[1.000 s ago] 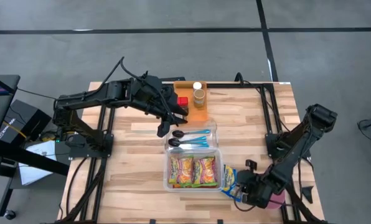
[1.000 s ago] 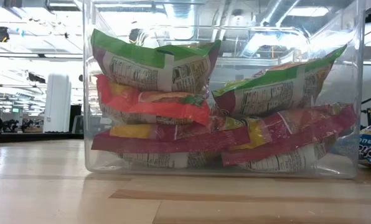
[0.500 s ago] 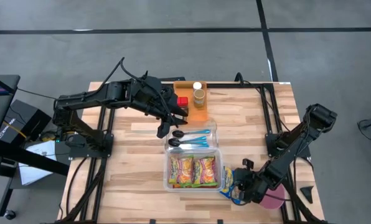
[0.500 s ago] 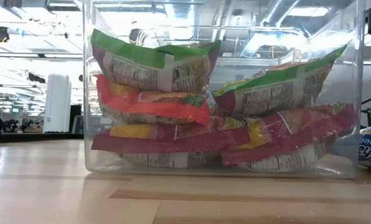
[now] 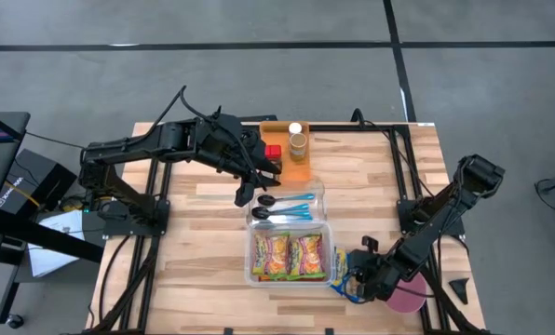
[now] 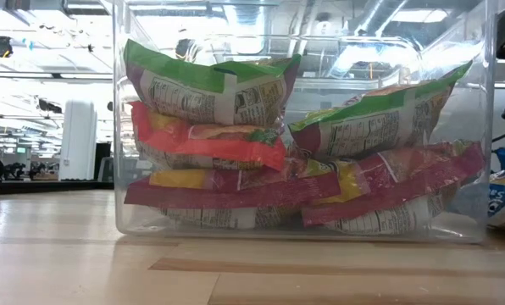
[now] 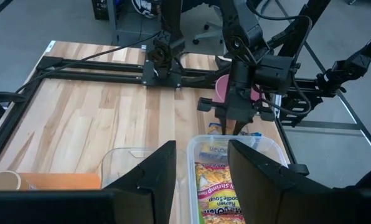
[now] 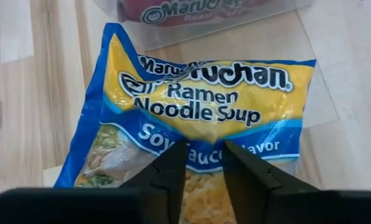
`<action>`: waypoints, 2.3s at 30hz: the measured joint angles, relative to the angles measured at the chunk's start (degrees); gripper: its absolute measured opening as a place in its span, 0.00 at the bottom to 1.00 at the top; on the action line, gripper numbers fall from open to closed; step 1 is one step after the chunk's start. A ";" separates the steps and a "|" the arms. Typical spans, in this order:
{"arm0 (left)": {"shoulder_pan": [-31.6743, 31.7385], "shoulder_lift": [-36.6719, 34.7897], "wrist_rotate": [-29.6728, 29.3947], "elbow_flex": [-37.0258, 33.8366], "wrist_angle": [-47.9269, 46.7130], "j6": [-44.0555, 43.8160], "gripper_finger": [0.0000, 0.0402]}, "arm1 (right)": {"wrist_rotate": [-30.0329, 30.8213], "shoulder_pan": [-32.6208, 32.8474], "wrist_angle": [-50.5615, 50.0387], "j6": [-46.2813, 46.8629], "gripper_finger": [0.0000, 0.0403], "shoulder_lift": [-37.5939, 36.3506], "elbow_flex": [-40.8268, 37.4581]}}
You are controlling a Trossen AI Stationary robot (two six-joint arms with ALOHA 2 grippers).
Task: Pick & Place Food Item
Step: Put the blue noodle pack into the white transparent bin
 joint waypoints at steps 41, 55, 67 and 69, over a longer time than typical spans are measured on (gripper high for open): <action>0.04 0.00 -1.24 0.00 -3.30 1.84 0.34 | -0.09 5.10 -33.92 2.73 0.00 -1.60 21.31; -4.56 -5.84 0.86 -1.54 -14.68 1.96 0.19 | 10.37 6.66 -34.19 7.94 0.00 -15.41 21.44; -10.77 -28.51 -3.72 -34.50 2.37 -11.70 0.00 | 6.87 -5.64 -38.94 -15.22 0.00 -12.73 37.63; -13.06 -33.44 -7.25 -41.27 8.86 -13.12 0.00 | 5.64 -7.93 -39.02 -18.40 0.00 -11.74 40.44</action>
